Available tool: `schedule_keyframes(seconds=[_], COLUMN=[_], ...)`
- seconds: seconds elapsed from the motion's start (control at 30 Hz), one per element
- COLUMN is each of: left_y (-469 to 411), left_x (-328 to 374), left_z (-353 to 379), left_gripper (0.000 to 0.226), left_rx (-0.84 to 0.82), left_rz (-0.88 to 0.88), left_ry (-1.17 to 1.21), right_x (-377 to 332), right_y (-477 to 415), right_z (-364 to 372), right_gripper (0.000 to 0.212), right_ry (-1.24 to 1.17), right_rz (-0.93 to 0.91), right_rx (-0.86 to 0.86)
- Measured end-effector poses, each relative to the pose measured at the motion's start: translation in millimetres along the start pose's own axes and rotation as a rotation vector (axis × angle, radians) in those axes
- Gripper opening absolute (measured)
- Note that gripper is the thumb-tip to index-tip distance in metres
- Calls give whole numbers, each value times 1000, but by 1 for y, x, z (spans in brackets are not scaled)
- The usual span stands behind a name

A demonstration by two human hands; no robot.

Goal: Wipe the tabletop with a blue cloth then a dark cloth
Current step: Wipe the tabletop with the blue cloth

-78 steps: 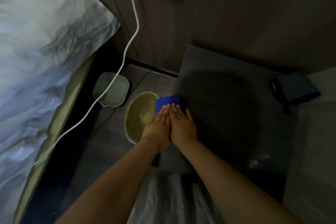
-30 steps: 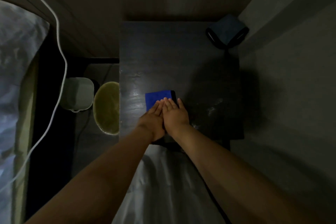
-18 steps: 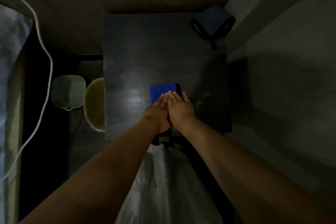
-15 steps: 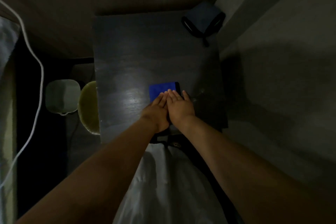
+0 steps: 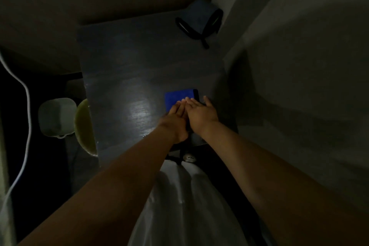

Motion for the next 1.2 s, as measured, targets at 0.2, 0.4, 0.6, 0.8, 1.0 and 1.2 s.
schedule_keyframes(seconds=[0.2,0.4,0.6,0.8,1.0,1.2], left_y=[-2,-21,-27,-37,-42,-40], left_x=[9,24,43,61,77,79], left_z=[-7,-6,-9,-16,-17,-16], left_gripper=[87,91,88,84,86,84], left_rx=[-6,6,32,11,12,39], left_rz=[16,24,41,58,61,81], left_ry=[10,36,12,15,15,9], right_x=[8,31,50,75,91,93], right_y=[0,7,14,17,24,22], right_z=[2,3,6,10,11,11], right_gripper=[67,68,61,64,64,73], right_ry=[34,-6,-59,-7,16,-28], right_rz=[27,52,85,114,112,86], right_rx=[-9,14,15,18,19,-11])
Point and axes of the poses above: each hand's wrist, its own y-axis away from the middle knuckle, its own z-axis out of the palm, x = y × z, the point moved 2 cm from there along -y, towards the middle knuckle, and after that the axes turned 2 degrees about -y, right-handed, at the moved point
